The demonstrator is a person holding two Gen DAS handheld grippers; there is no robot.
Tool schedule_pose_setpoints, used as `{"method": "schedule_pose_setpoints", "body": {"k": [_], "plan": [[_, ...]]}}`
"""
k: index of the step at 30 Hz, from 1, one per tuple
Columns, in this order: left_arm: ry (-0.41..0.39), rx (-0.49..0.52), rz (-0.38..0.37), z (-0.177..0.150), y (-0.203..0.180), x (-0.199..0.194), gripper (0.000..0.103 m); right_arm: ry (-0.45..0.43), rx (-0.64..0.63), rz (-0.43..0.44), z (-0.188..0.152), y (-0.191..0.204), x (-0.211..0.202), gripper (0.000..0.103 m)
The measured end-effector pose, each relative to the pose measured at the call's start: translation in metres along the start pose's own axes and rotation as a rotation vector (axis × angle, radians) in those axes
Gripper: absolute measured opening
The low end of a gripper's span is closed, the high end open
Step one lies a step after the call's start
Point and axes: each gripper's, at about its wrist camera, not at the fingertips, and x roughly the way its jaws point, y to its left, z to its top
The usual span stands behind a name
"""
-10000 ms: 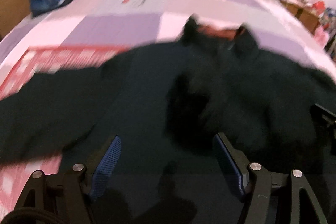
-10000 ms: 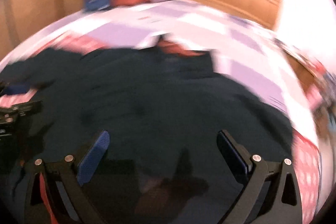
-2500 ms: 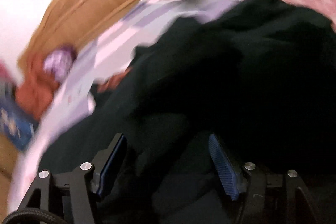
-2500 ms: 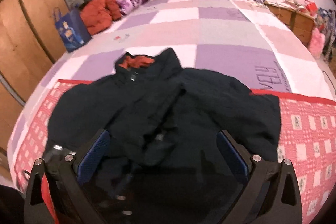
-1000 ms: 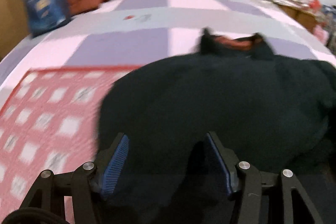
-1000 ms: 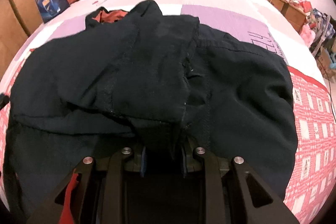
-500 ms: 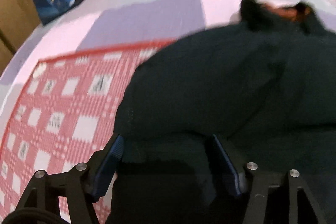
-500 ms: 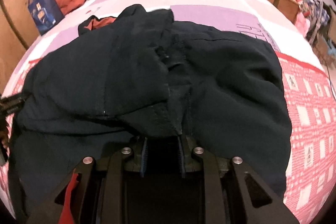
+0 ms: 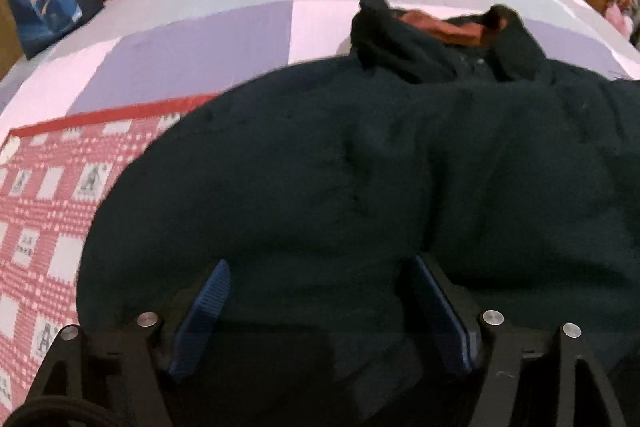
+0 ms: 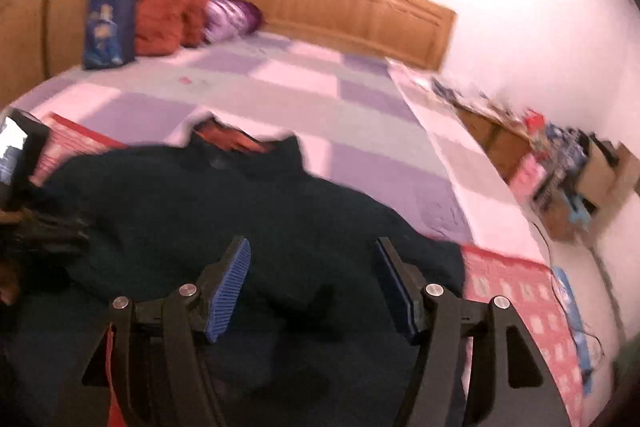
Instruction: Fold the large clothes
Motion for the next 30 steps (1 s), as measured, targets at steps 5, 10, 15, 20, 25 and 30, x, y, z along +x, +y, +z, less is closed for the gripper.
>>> {"method": "schedule_pose_setpoints", "body": {"k": [5,10,15,20,25,30], "plan": [[-0.088,0.039,-0.018,0.009,-0.022,-0.018,0.077,0.167,0.013,0.169,0.008,0.049,0.060,0.068],[-0.015,-0.016,0.104,-0.001,0.013,0.014,0.103,0.292,-0.030,0.131,-0.016,0.025,0.116,0.067],[-0.002,-0.060,0.129,-0.006,0.036,0.009,0.103,0.299,-0.009,0.137,-0.033,-0.024,0.127,0.054],[-0.071,0.008,0.024,0.008,-0.007,-0.017,0.103,0.283,0.019,0.066,-0.037,-0.022,0.123,0.058],[-0.094,0.038,0.003,0.030,-0.056,-0.023,0.102,0.176,0.030,0.100,-0.002,-0.003,0.089,0.093],[0.028,-0.042,0.041,0.025,-0.040,0.017,0.103,0.280,0.095,0.093,0.017,0.007,0.118,0.096]]}}
